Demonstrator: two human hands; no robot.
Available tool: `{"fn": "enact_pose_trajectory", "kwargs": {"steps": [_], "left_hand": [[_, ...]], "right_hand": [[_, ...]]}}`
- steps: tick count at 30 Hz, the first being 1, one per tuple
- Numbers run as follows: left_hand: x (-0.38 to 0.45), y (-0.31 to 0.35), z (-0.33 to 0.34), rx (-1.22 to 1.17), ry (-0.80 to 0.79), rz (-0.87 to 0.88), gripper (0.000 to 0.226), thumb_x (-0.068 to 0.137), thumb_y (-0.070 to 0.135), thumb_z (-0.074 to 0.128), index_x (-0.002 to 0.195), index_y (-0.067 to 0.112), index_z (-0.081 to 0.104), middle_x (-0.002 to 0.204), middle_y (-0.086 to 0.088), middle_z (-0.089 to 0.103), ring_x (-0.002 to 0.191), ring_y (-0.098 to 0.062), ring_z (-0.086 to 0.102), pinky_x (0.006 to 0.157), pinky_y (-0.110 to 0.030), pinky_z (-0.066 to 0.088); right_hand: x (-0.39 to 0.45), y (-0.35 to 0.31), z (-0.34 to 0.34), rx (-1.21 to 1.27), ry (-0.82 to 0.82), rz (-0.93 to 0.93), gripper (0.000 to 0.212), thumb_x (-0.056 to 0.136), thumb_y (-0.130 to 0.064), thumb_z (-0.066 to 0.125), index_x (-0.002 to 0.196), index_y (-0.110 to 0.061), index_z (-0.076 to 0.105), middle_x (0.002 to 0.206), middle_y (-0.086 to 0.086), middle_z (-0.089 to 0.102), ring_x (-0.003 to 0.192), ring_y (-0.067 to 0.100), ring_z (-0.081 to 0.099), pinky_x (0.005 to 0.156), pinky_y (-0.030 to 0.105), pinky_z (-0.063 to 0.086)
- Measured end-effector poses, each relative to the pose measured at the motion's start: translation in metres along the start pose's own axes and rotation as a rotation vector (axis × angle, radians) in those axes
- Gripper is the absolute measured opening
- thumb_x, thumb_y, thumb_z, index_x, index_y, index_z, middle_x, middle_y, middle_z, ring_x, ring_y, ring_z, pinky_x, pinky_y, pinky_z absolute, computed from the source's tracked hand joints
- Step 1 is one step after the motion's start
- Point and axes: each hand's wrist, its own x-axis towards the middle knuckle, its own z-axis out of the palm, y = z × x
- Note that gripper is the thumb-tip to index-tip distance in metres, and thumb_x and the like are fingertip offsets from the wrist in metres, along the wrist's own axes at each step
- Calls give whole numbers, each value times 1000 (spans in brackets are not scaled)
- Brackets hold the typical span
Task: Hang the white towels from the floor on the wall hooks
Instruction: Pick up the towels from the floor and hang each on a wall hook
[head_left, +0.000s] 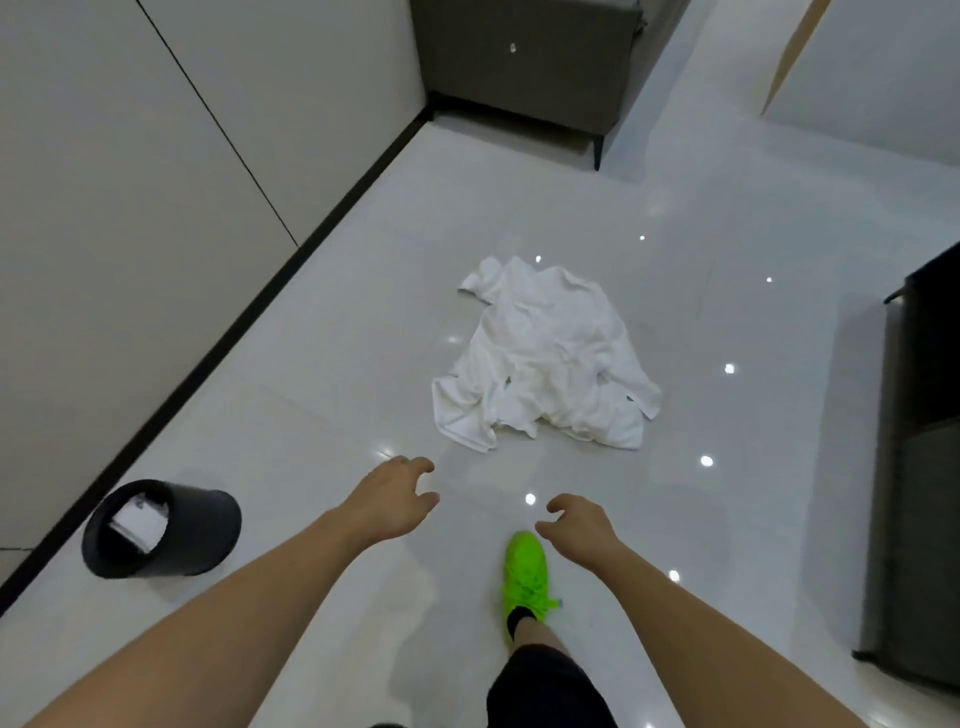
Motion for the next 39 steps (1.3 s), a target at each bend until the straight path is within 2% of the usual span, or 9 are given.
{"fn": "enact_pose_trajectory", "kwargs": {"steps": [10,18,22,24,27,30,33,37,39], "left_hand": [[182,-32,-6,-142,-32,-133,42,93,34,60,133,19,56,125,-8,60,112,-24,57,94,-30,42],[420,-129,129,-145,-113,-93,41,95,34,58,133,18,56,125,-7,60,109,-23,57,84,-24,36],[523,-177,211,-100,-189,-91,45,95,37,55,136,19,53,130,-7,57,113,-23,56,85,-26,37],[562,-196,241,-87,-189,-83,45,96,37,54,137,19,52,133,-7,56,115,-24,55,85,-27,36],[599,-210,267,-56,-185,-59,44,96,36,53,136,18,52,135,-7,55,116,-25,54,89,-28,36],[600,-209,264,-35,-212,-51,45,96,35,54,137,17,51,136,-8,55,120,-25,52,89,-27,35],[562,-187,229,2,-260,14,47,95,35,56,138,18,50,135,-9,54,123,-25,50,90,-26,33],[486,-137,138,42,-281,134,55,92,38,61,142,20,46,138,-5,51,126,-23,47,95,-26,33],[445,-99,80,59,-252,189,63,89,43,64,144,21,43,141,-5,49,128,-23,46,98,-28,34]], "right_hand": [[194,-48,-2,120,-57,115,39,87,-29,65,122,-13,66,126,6,65,118,24,58,100,33,46],[435,0,137,287,-29,286,35,84,-20,64,112,0,67,107,20,70,98,33,67,89,49,55],[556,34,209,282,29,303,55,89,-30,64,137,-9,48,127,16,59,112,31,59,93,38,50],[609,43,238,213,99,273,58,89,-32,64,138,-9,43,131,21,48,112,38,55,89,35,44],[657,48,266,215,193,257,45,90,-26,64,128,-4,53,126,24,48,104,40,55,86,34,44],[649,43,265,315,231,270,24,92,-25,62,101,-4,67,100,16,65,93,34,64,73,29,43],[589,22,235,414,260,284,30,90,-25,67,68,-4,66,70,9,70,74,29,70,68,33,53],[485,-44,153,630,299,300,45,86,-17,70,49,-15,44,48,-2,58,63,27,71,70,47,59],[431,-86,94,794,304,276,49,85,-12,70,51,-18,36,41,-8,45,58,25,72,62,43,60]]}}
